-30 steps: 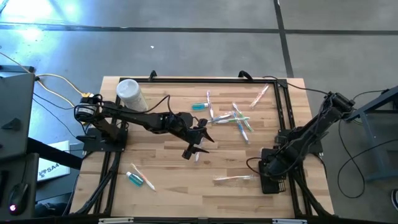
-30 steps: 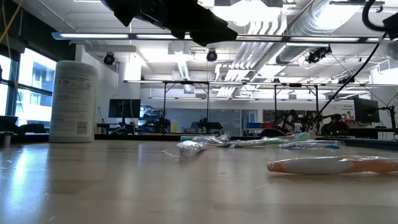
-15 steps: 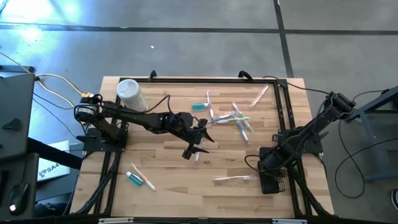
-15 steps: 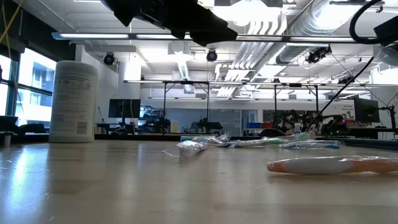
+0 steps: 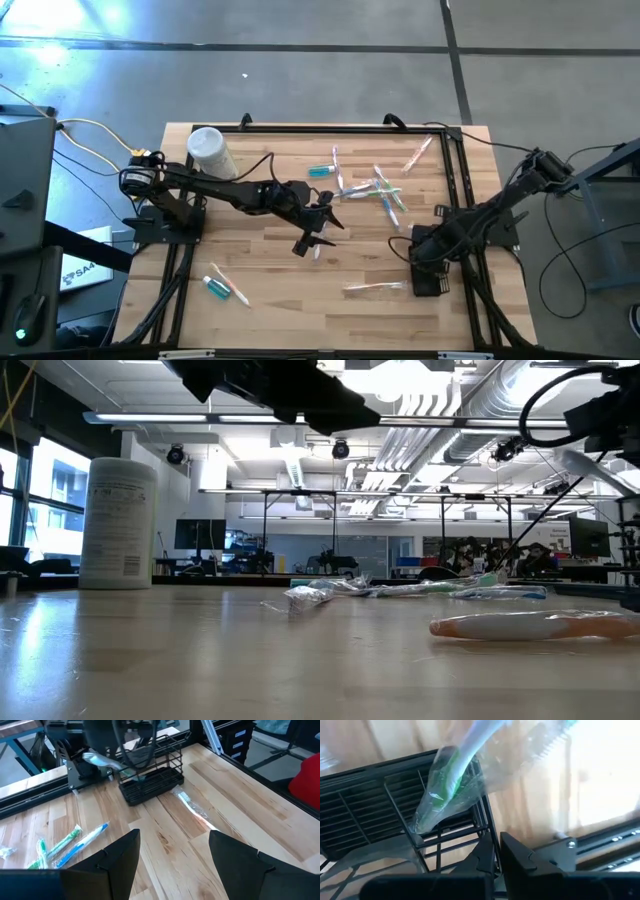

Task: Pick & Place toothbrushing station
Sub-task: Adjust the black mesh organizer on the table, then put the bottom blue mouthwash bottle into the black mesh organizer

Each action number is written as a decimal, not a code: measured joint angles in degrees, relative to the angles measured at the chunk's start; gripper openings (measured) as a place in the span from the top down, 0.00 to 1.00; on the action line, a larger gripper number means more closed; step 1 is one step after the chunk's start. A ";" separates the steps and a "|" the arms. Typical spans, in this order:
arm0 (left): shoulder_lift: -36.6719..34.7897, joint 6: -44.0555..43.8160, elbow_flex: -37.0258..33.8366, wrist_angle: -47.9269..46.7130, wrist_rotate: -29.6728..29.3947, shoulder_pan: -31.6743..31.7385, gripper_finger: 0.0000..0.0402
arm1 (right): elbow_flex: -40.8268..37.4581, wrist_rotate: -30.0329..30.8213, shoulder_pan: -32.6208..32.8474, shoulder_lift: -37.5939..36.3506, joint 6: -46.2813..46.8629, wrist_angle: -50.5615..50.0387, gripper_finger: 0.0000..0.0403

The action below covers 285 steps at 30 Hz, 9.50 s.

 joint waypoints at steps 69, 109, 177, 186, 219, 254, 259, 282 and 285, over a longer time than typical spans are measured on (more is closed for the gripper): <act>0.00 0.00 0.00 -2.41 0.00 0.00 0.41 | -0.04 -2.54 -13.65 0.02 -7.04 -3.81 0.70; 0.00 0.00 0.00 -4.58 -0.02 0.00 0.41 | 14.16 -10.27 -13.65 -1.02 -1.48 -12.68 0.71; -0.07 -63.92 2.52 -71.12 -10.79 -42.20 0.41 | 19.58 12.86 9.74 -4.44 -25.69 28.96 0.70; -0.06 -67.68 2.51 -70.68 -18.23 -49.69 0.41 | 19.58 12.79 8.58 -4.44 -31.03 34.42 0.70; -0.20 -62.85 -13.51 -53.47 -11.74 -49.48 0.59 | 19.56 8.25 6.68 6.80 -25.51 43.54 0.70; -8.91 -11.79 18.20 -42.32 -72.12 -47.92 0.83 | 19.56 38.81 6.61 6.73 -19.72 48.37 0.71; -9.37 3.17 17.31 -22.99 -57.65 -39.53 0.84 | 19.56 38.83 6.59 6.73 -22.28 52.26 0.71; -9.49 18.05 17.40 1.89 -20.59 -29.22 0.84 | 19.58 29.20 8.11 6.67 -52.32 89.27 0.71; -9.49 18.05 17.40 2.04 -20.68 -29.20 0.84 | 19.58 24.59 7.24 6.69 -53.40 90.10 0.71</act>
